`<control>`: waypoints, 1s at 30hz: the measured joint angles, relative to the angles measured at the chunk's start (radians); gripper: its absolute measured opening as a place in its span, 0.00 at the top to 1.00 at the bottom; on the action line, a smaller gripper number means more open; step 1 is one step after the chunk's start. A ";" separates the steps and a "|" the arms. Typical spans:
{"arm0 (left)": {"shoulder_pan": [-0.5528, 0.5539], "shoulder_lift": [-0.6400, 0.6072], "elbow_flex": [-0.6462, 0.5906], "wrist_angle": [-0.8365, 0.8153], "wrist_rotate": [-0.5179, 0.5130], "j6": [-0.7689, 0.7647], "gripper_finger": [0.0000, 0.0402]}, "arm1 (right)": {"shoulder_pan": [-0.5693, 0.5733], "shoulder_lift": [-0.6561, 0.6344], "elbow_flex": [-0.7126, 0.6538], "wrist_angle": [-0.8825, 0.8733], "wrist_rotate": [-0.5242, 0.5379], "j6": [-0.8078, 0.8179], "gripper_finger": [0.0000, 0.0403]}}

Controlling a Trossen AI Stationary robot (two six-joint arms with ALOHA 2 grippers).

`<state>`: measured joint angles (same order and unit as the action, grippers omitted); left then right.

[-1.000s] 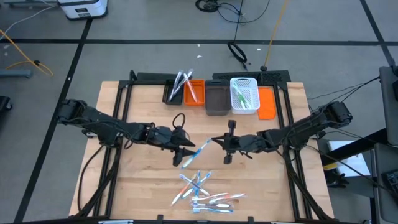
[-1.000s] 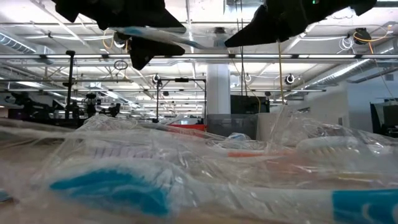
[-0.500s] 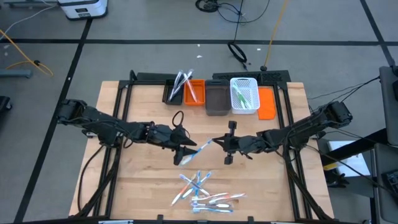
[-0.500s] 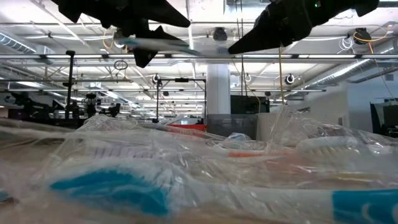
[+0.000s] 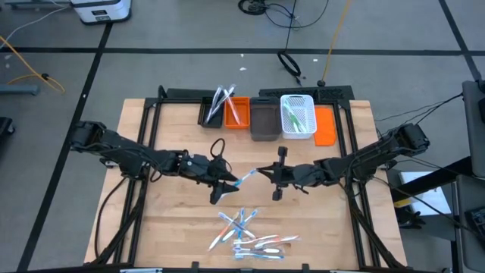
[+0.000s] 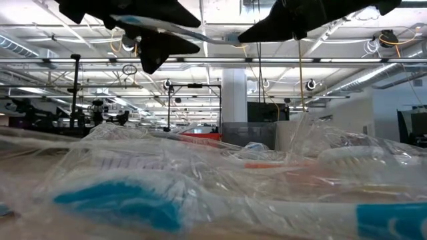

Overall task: Pick & Place Toothbrushes
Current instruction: Put the blue toothbrush into the black bin

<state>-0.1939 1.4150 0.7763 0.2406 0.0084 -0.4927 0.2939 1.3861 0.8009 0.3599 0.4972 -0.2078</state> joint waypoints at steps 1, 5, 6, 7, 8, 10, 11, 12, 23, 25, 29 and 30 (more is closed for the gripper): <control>-0.003 0.005 0.000 -0.004 -0.002 0.000 0.53 | 0.000 0.000 0.000 0.004 0.000 -0.006 1.00; -0.005 0.019 0.001 -0.023 -0.006 -0.007 0.56 | 0.000 0.000 0.000 0.014 0.000 -0.021 1.00; -0.005 0.022 0.001 -0.036 -0.006 -0.008 0.59 | 0.000 0.000 0.000 0.013 0.000 -0.024 1.00; -0.005 0.024 0.000 -0.047 -0.005 -0.008 0.62 | 0.000 0.000 0.000 0.013 0.000 -0.026 1.00; -0.005 0.024 -0.001 -0.048 -0.002 -0.007 0.67 | 0.000 0.000 0.000 0.012 0.001 -0.026 1.00; -0.004 0.022 0.000 -0.037 -0.001 0.001 0.77 | 0.000 0.000 0.000 0.013 0.001 -0.026 1.00; -0.004 0.022 0.000 -0.038 -0.002 0.006 0.83 | 0.000 0.000 0.000 0.014 0.000 -0.026 1.00; -0.004 0.022 0.000 -0.045 -0.008 0.012 0.89 | 0.000 0.000 0.000 0.014 -0.001 -0.026 1.00; 0.000 0.023 -0.002 -0.063 -0.078 0.045 0.98 | 0.000 -0.007 0.000 0.032 0.035 -0.016 0.95; 0.000 0.023 -0.002 -0.063 -0.080 0.047 0.98 | 0.000 -0.012 0.000 0.035 0.045 -0.016 0.93; 0.000 0.023 0.000 -0.056 -0.093 0.054 0.98 | -0.001 -0.027 0.000 0.040 0.049 -0.014 0.86; 0.000 0.023 0.000 -0.056 -0.095 0.056 0.98 | -0.001 -0.033 0.000 0.036 0.049 -0.014 0.84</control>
<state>-0.1942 1.4376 0.7765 0.1850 -0.0867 -0.4371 0.2930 1.3530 0.8005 0.3961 0.5457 -0.2215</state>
